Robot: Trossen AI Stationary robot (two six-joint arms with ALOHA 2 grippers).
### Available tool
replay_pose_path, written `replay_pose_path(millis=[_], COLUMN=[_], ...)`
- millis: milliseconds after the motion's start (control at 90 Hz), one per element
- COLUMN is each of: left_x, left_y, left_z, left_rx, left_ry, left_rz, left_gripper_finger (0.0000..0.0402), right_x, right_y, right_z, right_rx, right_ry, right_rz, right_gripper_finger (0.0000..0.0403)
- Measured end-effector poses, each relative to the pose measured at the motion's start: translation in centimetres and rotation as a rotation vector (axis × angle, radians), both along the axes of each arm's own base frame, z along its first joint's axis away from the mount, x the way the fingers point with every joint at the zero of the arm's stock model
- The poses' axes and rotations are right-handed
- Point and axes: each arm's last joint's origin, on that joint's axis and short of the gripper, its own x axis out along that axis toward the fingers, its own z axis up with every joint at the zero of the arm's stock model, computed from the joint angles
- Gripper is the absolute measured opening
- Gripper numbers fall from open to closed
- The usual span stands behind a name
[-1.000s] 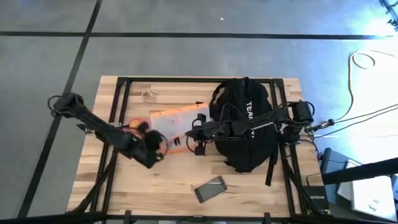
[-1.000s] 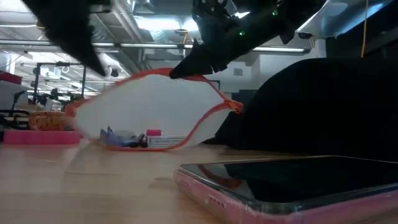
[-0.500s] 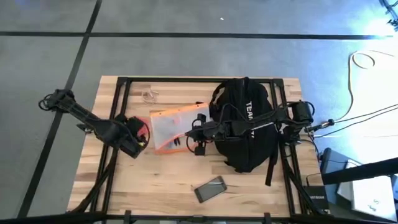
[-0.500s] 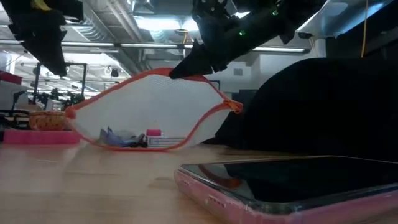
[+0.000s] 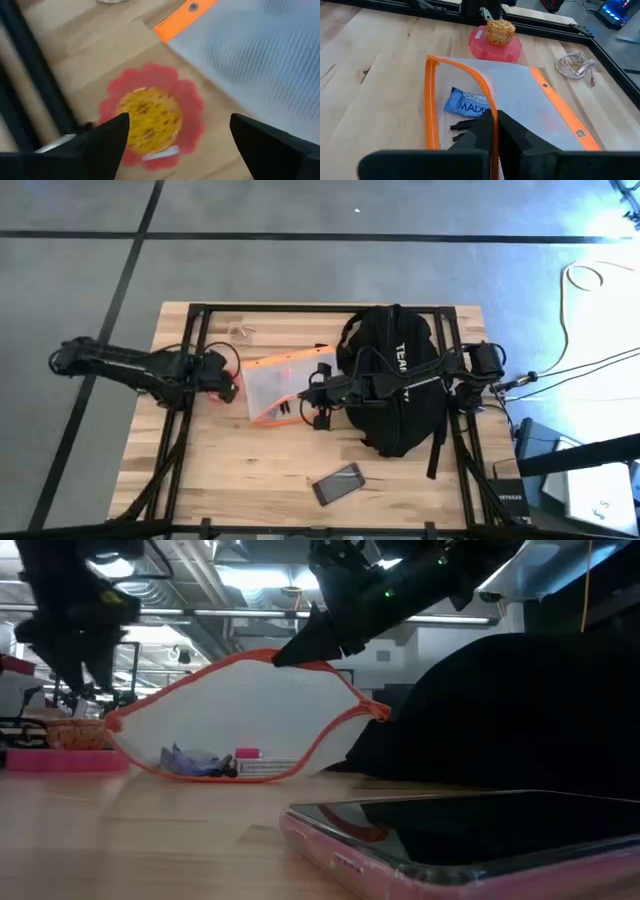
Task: Unpack backpack
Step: Put the yellow scented candle into the transparent white zip bag
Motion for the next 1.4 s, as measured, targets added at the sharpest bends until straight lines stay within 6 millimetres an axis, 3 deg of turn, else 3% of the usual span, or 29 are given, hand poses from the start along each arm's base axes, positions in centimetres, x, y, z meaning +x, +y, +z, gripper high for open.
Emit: replay_pose_path(millis=[233, 544, 1033, 1400], left_x=[0.9, 1.6, 2.5, 3.0], left_y=[1.8, 3.3, 3.3, 3.3], left_z=[-2.2, -3.2, -4.7, -4.8], left_rx=[-0.073, -0.084, -0.184, -0.184], left_ry=[0.127, 0.214, 0.312, 0.284], left_rz=[0.059, 0.078, 0.048, -0.020], left_gripper_finger=[0.0330, 0.0330, 0.0330, 0.0330], right_x=[0.0, 0.0, 0.0, 0.0], right_y=[0.0, 0.0, 0.0, 0.0], right_z=[0.0, 0.0, 0.0, -0.1], right_rx=[0.000, 0.000, 0.000, 0.002], right_ry=[-0.001, 0.000, 0.005, 0.007], right_rz=[0.001, 0.001, 0.004, 0.007], right_gripper_finger=[0.0000, 0.0000, 0.0000, 0.0000])
